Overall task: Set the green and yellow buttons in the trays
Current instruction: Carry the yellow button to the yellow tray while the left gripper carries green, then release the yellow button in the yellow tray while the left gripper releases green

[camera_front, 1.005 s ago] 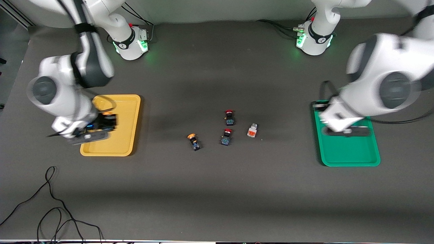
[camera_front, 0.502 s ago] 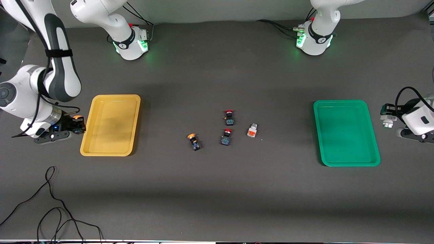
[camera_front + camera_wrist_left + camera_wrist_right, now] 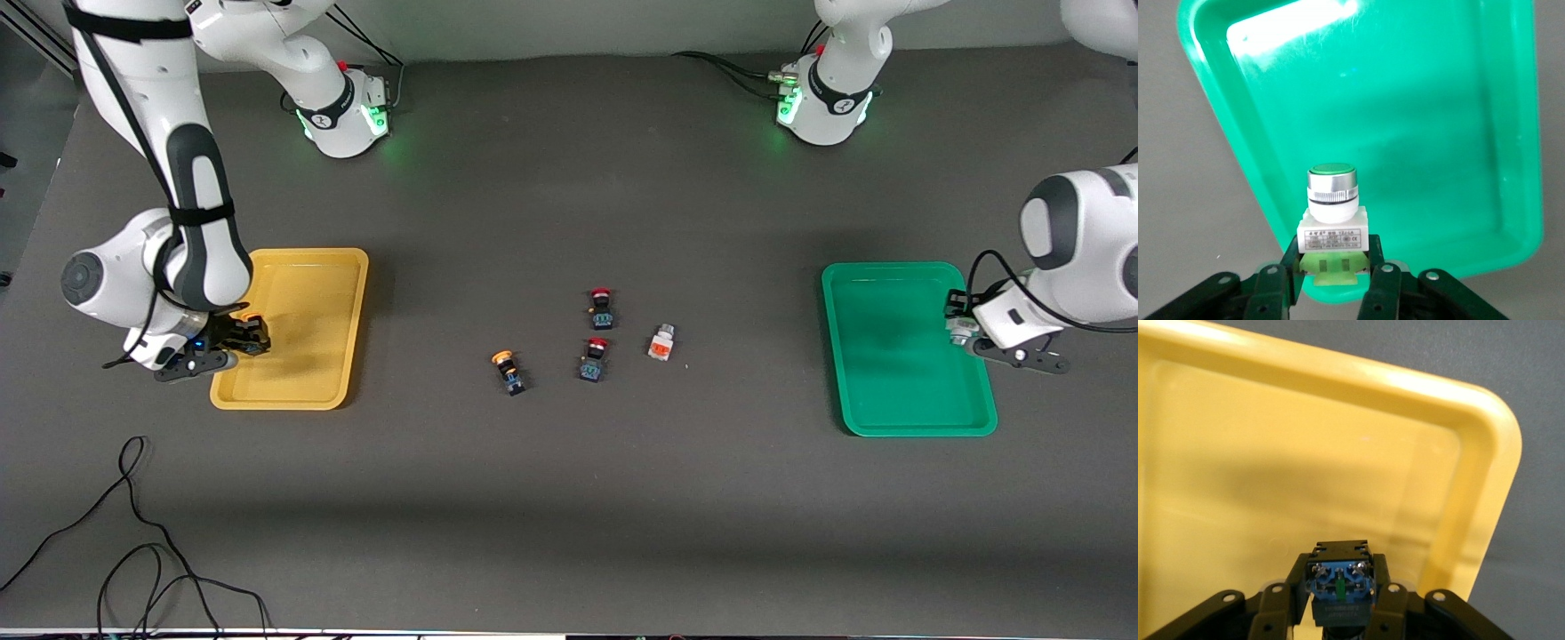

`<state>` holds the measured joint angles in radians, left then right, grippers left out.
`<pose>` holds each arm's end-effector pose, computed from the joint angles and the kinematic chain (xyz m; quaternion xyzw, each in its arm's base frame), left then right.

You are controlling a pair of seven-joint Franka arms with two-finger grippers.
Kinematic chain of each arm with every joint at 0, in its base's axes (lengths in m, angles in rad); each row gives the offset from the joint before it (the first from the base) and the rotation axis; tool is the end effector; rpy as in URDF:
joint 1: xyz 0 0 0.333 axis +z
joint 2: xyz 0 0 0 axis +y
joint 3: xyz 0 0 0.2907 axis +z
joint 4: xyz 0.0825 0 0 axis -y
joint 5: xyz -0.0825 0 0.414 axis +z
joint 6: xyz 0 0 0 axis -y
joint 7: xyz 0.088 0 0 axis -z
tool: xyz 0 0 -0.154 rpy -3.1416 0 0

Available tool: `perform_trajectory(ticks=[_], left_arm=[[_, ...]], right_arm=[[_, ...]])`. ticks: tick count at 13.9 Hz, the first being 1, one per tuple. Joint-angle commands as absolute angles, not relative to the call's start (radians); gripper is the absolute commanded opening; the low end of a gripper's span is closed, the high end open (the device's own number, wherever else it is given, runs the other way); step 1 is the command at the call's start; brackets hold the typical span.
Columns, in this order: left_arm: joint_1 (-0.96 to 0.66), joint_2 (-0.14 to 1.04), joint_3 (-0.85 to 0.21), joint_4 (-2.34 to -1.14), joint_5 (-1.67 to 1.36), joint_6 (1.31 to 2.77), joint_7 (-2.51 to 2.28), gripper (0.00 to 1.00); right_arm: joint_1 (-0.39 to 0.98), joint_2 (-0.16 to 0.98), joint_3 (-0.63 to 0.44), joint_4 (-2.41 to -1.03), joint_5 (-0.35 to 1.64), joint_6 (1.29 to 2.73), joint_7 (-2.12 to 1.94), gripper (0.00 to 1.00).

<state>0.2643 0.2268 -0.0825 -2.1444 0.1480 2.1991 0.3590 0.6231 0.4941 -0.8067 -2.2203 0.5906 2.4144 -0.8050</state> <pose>0.5434 0.1094 0.1921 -0.9860 0.1359 0.0943 0.0222 0.5264 -0.1217 0.1147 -0.9946 -0.0973 0.0293 0.0221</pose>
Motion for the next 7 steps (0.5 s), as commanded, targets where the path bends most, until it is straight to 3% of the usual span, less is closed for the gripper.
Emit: perform_trajectory(ticks=[1,2,5,7], left_arm=[[0.304,0.233,-0.091,-2.246,0.166,2.34,0.362,0.0],[0.316,0.247,-0.091,-2.265,0.166,2.385,0.362,0.0],[0.319,0.293,-0.091,-2.27,0.166,2.428,0.348,0.0],[0.316,0.302,-0.091,-2.27,0.166,2.431,0.269,0.06]], right_arm=[[0.63,0.485,-0.818,-2.197,0.624,2.401,-0.819,0.94],[0.632,0.479,-0.818,-2.178,0.624,2.385,-0.813,1.0],[0.65,0.474,-0.837,-2.1,0.594,2.291,-0.769,1.0],[0.663,0.472,-0.851,-1.98,0.467,2.168,-0.653,1.0]])
